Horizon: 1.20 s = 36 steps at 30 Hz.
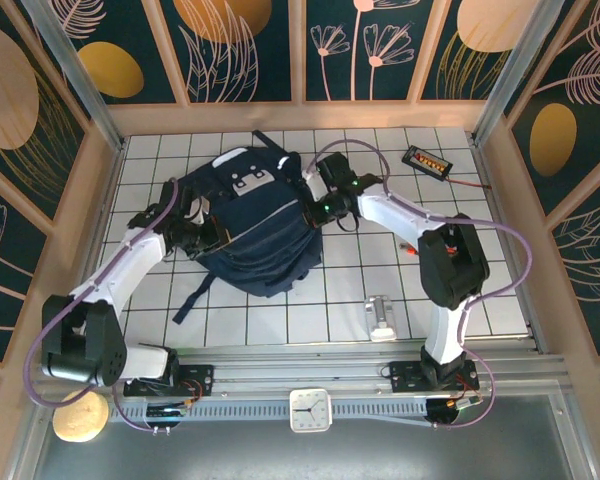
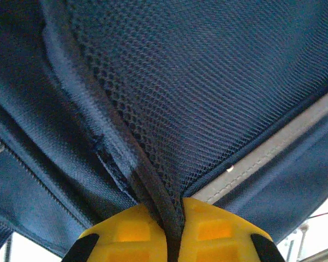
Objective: Pack the student bag
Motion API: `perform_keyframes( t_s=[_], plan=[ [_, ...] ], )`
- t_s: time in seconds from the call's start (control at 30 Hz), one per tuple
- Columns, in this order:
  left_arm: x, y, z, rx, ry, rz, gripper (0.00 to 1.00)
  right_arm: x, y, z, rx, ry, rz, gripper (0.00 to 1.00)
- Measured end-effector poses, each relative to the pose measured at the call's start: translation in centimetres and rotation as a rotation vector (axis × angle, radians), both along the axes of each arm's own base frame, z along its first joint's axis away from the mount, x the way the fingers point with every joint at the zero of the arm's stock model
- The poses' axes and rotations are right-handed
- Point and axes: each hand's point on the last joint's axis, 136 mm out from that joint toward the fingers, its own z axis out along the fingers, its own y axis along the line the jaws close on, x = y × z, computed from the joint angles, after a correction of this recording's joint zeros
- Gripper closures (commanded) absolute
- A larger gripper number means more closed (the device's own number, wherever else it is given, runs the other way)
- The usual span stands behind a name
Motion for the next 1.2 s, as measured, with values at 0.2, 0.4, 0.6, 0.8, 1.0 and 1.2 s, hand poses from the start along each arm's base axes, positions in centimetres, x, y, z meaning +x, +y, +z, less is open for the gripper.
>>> perform_keyframes(
  t_s=[0.2, 0.4, 0.6, 0.8, 1.0, 1.2],
  plan=[
    [2.8, 1.3, -0.3, 0.111, 0.006, -0.081, 0.94, -5.6, -0.2, -1.0, 0.080, 0.063, -0.027, 1.00],
    [7.6, 4.0, 0.3, 0.247, -0.036, -0.101, 0.22, -10.2, 3.6, -1.1, 0.113, 0.139, -0.016, 1.00],
    [7.8, 4.8, 1.2, 0.157, -0.053, 0.032, 0.01, -10.2, 7.1, -0.8, 0.148, 0.224, -0.042, 1.00],
    [0.8, 2.3, 2.1, -0.247, -0.082, 0.346, 0.01, -9.9, 7.8, -0.7, 0.174, 0.267, -0.076, 1.00],
    [-2.7, 1.4, 0.6, -0.546, 0.018, 0.644, 0.01, -10.0, 8.2, -0.6, 0.179, 0.281, -0.083, 1.00],
    [-1.0, 0.0, 2.0, -0.673, 0.036, 0.707, 0.04, -10.0, 9.3, -0.1, 0.184, 0.272, -0.069, 1.00]
  ],
)
